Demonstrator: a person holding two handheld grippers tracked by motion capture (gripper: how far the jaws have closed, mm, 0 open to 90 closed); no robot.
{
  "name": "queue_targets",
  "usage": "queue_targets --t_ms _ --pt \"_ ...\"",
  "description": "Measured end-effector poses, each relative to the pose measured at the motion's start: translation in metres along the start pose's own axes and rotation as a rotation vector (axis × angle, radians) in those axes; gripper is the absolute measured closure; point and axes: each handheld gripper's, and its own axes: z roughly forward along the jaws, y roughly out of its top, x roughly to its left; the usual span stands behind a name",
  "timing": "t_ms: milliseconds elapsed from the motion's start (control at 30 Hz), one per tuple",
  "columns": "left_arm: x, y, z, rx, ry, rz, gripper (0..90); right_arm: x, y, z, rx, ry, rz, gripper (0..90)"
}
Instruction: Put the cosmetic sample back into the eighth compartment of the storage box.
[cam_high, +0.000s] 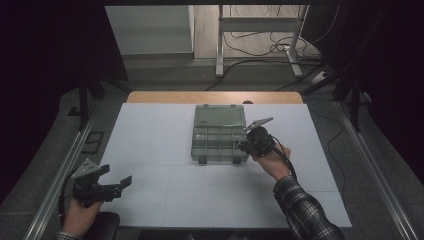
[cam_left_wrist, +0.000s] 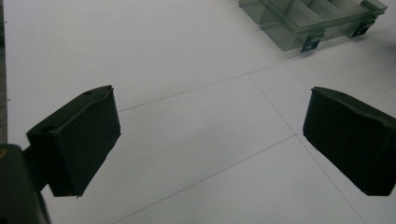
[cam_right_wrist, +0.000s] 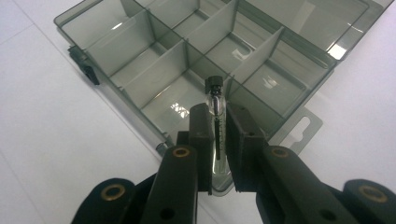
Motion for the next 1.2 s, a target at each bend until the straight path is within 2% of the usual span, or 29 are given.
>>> queue_targets --t_ms 500,1033,1200 --pt "0.0 0.0 0.0 0.002 -0.001 0.002 4.6 -0.007 0.002 0.014 0.028 -0.017 0.004 80.8" --pt "0.0 0.0 0.0 0.005 -0.002 0.003 4.6 -0.006 -0.002 0.025 0.074 -0.032 -0.002 79.7" --pt "0.0 0.0 0.0 0.004 -0.003 0.002 4.6 -0.004 -0.002 0.025 0.073 -0.035 -0.005 75.5"
